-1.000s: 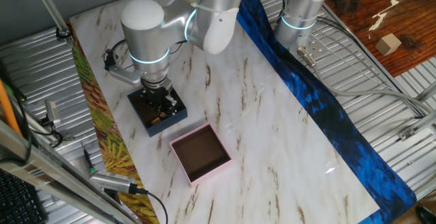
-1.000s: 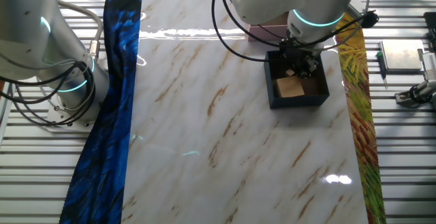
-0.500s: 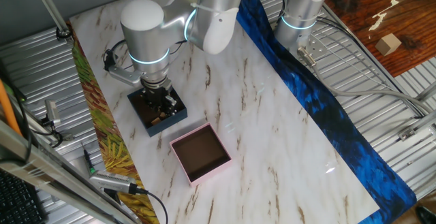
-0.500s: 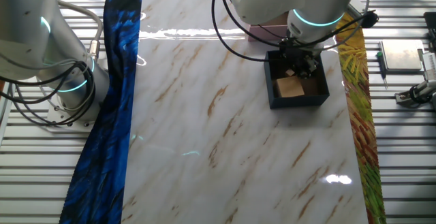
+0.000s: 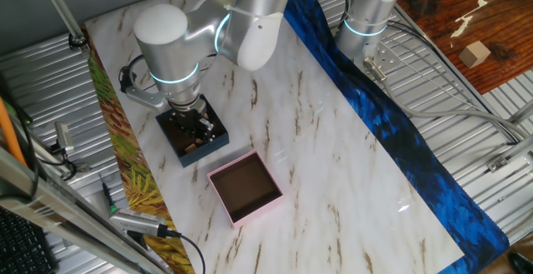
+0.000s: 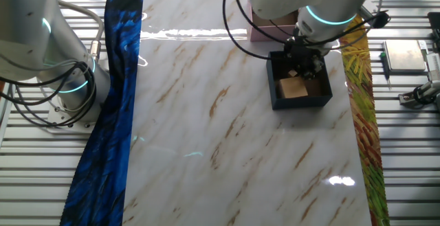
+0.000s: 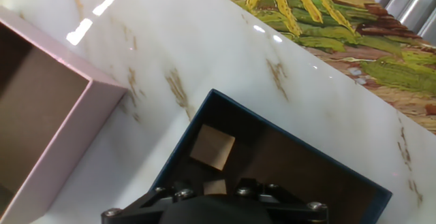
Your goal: Move an object from one box to another
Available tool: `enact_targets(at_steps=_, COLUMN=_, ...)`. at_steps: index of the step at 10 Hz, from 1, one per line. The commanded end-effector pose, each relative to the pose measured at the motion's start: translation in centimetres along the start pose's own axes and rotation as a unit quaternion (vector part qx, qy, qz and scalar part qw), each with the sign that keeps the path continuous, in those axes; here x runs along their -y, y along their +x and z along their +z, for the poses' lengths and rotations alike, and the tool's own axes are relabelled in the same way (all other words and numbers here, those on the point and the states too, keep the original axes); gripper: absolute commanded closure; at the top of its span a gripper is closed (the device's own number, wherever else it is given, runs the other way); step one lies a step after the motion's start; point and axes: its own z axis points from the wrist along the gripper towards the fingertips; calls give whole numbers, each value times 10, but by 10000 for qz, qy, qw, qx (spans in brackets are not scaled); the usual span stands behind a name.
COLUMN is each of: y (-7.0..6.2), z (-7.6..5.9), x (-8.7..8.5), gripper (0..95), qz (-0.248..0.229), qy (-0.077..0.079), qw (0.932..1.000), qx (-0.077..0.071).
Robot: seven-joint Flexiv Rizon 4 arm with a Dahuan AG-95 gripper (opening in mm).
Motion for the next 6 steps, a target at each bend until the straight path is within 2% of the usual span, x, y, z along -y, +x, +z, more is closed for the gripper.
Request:
enact_targets(at_steps=1, y=1, z=1, x=0, gripper=570, qz=-17, qy=-20, qw=10000, qx=-21)
enact_targets(at_steps=3, y=1, z=1, x=0, gripper=570, qz=-9, qy=-33, qw=10000, qx=-22)
enact_targets(at_steps=4, y=1, z=1, x=0, gripper=380, qz=37, qy=-35, qw=10000, qx=-8)
enact_targets(at_steps=6, y=1, z=1, x=0, gripper=380, qz=67, qy=-29, qw=10000, qx=5)
